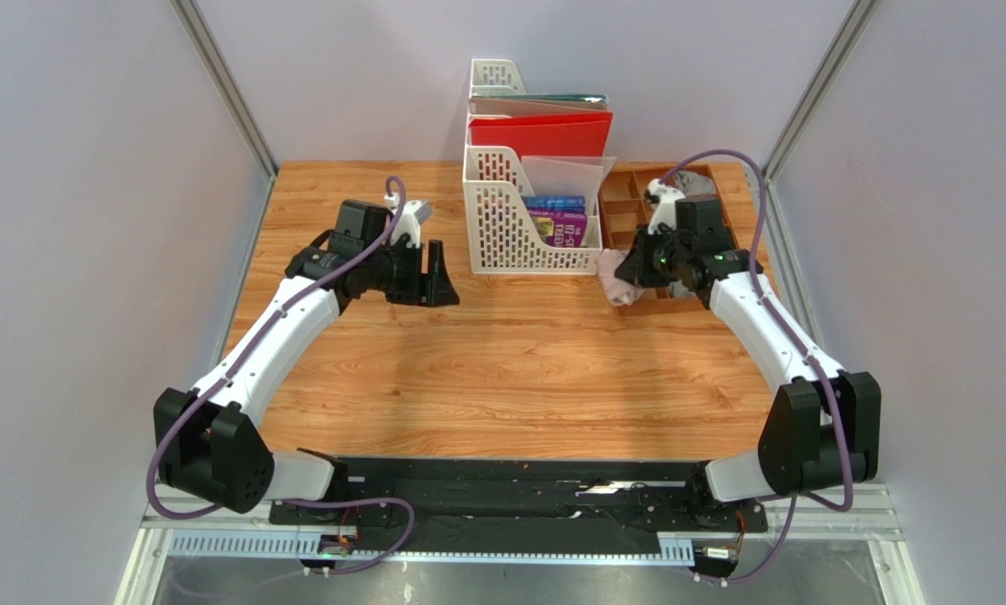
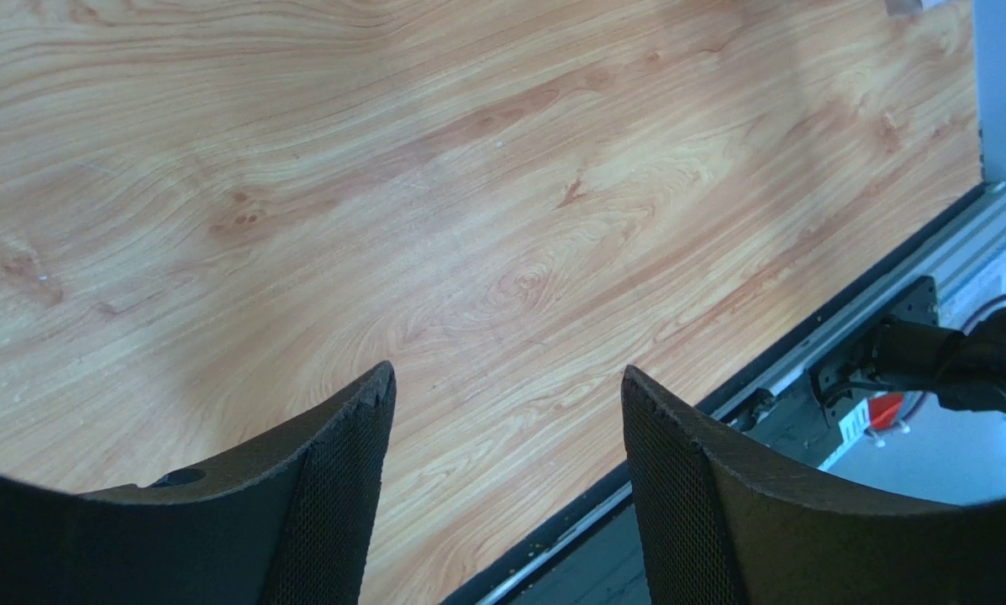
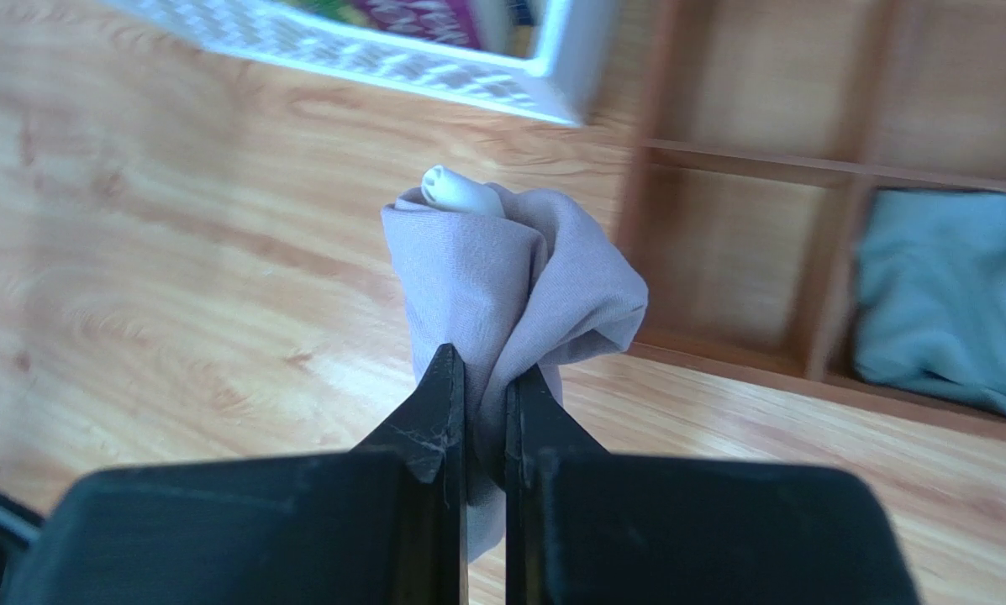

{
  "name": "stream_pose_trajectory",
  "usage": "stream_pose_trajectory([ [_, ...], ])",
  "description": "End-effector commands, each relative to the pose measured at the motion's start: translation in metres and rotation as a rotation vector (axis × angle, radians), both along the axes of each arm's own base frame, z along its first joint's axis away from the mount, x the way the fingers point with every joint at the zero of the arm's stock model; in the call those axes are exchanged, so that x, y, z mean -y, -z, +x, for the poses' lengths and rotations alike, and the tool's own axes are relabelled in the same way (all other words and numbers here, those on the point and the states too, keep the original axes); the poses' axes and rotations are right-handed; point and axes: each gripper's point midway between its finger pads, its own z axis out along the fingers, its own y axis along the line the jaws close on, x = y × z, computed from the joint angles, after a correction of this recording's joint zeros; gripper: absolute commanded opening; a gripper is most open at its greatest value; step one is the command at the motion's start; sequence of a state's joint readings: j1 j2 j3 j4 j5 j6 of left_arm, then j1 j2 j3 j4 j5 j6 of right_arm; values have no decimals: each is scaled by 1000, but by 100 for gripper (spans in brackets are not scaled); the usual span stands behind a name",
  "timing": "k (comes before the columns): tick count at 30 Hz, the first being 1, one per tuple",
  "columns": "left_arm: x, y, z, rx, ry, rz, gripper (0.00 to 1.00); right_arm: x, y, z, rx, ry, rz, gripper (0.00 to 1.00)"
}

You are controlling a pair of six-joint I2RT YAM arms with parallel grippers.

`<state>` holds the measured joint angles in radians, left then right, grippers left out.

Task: Roll the underwear
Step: Place the underwear in the storage box.

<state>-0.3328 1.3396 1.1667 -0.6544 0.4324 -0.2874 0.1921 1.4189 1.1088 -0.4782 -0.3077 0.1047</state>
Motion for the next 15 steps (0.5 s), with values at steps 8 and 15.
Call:
stream_pose_trajectory([
  [8,-2,-28,-10,140,46,-102,71,60,8,44,-4,178,-31,0],
  [15,-6,-30,-9,160,32,-93,71,63,41,57,-53,177,-46,0],
])
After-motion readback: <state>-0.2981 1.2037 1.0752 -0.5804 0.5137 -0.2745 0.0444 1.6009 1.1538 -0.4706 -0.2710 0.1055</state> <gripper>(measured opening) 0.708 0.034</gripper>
